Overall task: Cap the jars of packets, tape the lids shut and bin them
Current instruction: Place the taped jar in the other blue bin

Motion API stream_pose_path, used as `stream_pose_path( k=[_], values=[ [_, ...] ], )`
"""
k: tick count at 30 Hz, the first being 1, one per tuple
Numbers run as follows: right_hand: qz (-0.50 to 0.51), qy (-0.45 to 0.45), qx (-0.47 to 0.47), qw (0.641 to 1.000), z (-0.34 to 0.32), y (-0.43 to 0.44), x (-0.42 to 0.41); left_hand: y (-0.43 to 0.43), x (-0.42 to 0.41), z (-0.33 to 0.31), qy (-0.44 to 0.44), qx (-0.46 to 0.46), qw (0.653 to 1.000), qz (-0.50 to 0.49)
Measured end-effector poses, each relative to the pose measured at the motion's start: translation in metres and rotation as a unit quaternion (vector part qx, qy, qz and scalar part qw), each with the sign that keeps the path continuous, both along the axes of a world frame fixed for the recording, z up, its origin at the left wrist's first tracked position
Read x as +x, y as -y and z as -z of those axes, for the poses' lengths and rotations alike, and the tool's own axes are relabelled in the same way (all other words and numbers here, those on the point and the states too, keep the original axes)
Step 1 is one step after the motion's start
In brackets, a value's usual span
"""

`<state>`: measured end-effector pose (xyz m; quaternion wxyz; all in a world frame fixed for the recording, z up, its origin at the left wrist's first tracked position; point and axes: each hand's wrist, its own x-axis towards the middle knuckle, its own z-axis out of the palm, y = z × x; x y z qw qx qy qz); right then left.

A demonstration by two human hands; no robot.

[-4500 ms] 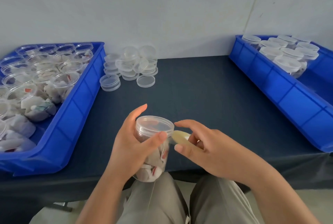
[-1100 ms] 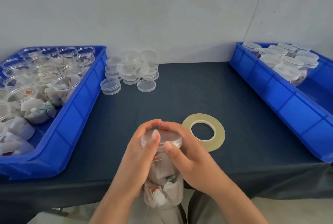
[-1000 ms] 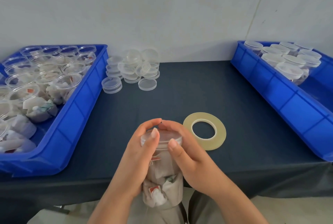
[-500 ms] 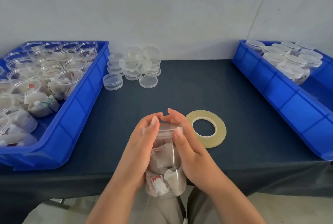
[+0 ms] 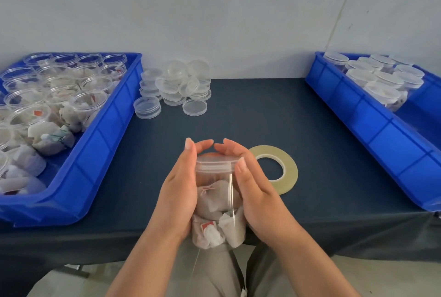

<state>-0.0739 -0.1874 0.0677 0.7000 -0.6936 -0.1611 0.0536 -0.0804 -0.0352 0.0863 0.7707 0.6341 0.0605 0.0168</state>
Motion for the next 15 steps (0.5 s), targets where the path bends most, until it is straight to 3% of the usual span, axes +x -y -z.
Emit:
stream_pose_path(
  k=[5, 8, 12, 15],
  values=[
    [-0.014, -0.012, 0.021, 1.000, -0.001, 0.003, -0.003, 0.003, -0.001, 0.004, 0.023, -0.010, 1.000, -0.011],
    [-0.019, 0.055, -0.012, 0.998, -0.005, 0.004, -0.007, 0.006, -0.004, 0.009, 0.077, 0.030, 0.996, -0.032],
    [-0.034, 0.099, -0.152, 0.983, -0.021, 0.018, -0.002, 0.009, -0.008, 0.015, 0.180, 0.109, 0.975, -0.074],
    [-0.035, 0.123, -0.248, 0.960, -0.032, 0.037, 0.002, 0.014, -0.007, 0.019, 0.205, 0.151, 0.964, -0.070]
  ],
)
